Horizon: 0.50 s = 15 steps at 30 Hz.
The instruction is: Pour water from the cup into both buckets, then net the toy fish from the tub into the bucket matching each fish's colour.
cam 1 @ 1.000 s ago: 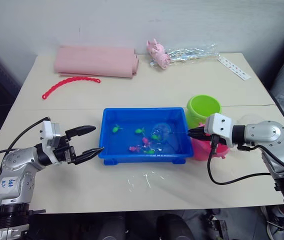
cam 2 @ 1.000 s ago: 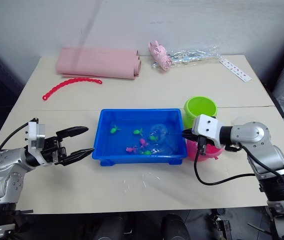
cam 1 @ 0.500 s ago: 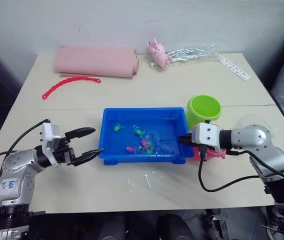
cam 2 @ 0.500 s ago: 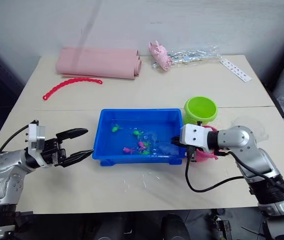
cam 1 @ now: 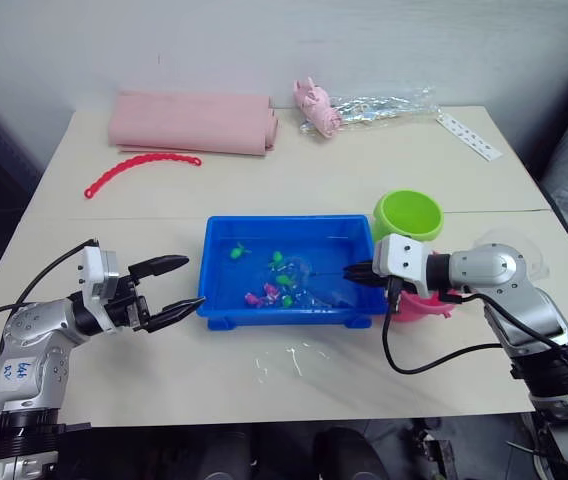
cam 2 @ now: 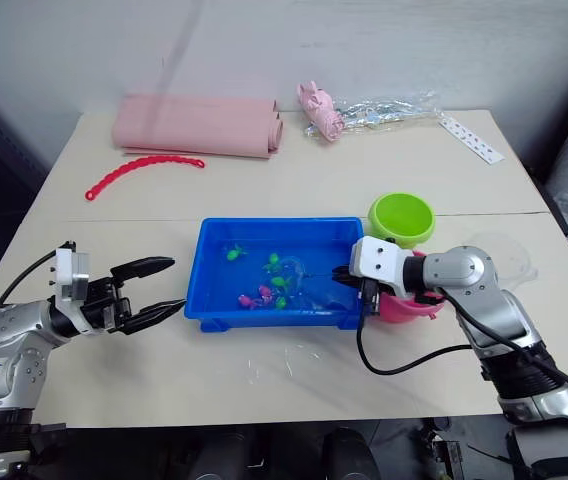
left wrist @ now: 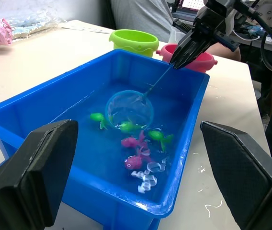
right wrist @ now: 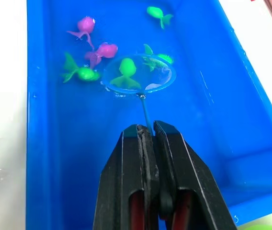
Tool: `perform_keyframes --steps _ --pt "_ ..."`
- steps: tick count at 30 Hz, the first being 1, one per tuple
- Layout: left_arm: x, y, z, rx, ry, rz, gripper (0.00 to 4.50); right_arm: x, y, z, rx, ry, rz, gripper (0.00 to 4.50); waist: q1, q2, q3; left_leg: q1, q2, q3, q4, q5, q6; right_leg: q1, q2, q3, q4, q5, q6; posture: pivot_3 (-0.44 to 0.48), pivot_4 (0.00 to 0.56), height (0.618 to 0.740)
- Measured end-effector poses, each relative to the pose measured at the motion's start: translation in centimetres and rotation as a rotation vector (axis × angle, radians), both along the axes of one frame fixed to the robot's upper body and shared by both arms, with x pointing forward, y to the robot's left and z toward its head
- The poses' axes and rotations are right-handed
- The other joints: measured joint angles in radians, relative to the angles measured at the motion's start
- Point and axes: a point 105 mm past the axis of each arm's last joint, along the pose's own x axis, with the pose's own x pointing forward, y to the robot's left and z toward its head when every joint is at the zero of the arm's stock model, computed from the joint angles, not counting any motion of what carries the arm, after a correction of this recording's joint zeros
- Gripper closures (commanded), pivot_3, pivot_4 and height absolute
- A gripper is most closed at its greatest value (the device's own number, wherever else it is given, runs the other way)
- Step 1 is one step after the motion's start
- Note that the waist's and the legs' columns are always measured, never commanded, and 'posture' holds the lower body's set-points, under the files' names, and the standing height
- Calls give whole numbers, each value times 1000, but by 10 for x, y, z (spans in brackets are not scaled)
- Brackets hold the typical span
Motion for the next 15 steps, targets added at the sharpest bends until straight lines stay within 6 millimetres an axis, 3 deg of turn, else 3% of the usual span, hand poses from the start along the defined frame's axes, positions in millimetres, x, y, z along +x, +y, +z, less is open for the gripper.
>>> perform_keyframes --steps 9,15 --pt "-1 0 0 1 -1 -4 33 6 8 -2 -1 -7 22 4500 0 0 0 0 0 0 0 0 0 0 0 0 0 0 0 0 150 740" --pt "-2 1 -3 1 7 -3 33 13 30 -3 -1 5 72 4500 -3 0 0 0 0 0 0 0 0 0 0 0 1 0 0 0 150 740"
